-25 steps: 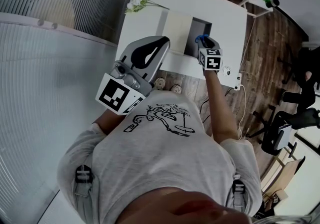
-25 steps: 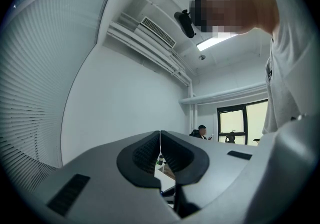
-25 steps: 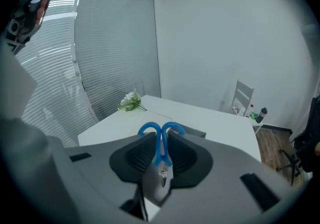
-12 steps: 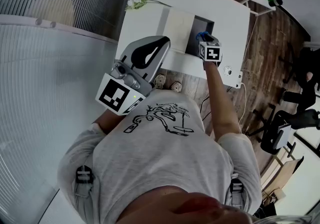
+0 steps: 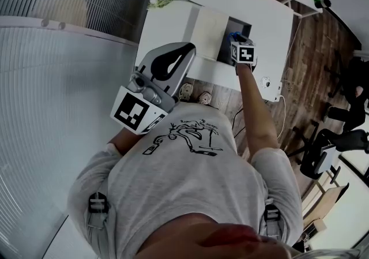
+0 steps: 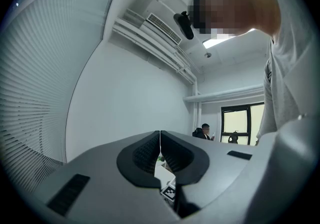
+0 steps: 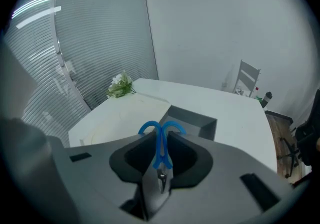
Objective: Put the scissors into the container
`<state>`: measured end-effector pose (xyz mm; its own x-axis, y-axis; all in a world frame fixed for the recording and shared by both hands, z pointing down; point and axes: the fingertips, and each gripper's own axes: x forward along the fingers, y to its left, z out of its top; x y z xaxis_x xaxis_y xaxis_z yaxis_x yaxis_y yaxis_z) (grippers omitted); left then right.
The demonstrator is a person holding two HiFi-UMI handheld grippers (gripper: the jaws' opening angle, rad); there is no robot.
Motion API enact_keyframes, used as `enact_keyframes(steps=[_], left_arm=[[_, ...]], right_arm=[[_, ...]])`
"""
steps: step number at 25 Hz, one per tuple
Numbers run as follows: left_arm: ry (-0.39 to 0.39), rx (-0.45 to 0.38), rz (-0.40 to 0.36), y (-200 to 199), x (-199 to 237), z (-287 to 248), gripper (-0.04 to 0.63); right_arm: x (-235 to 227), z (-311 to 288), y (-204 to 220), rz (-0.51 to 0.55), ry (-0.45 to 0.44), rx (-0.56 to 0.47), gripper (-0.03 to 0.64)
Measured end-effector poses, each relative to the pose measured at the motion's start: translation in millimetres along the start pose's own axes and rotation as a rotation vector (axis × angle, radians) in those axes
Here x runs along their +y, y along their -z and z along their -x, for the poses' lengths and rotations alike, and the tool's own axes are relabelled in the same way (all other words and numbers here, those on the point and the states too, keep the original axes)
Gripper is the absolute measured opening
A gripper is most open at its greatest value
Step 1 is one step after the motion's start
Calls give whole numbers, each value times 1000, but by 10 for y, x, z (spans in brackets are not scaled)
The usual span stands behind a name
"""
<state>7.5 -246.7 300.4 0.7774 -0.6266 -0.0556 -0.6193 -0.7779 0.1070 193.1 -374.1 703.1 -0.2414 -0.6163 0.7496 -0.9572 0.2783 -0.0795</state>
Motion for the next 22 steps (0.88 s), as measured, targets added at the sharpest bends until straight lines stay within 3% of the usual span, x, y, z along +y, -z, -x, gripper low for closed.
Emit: enact_keyframes(steps=[22], left_arm=[[-62,49,22,145,210,46,21]], right_arm=[[-97,-618,127,-59,13,129,84]])
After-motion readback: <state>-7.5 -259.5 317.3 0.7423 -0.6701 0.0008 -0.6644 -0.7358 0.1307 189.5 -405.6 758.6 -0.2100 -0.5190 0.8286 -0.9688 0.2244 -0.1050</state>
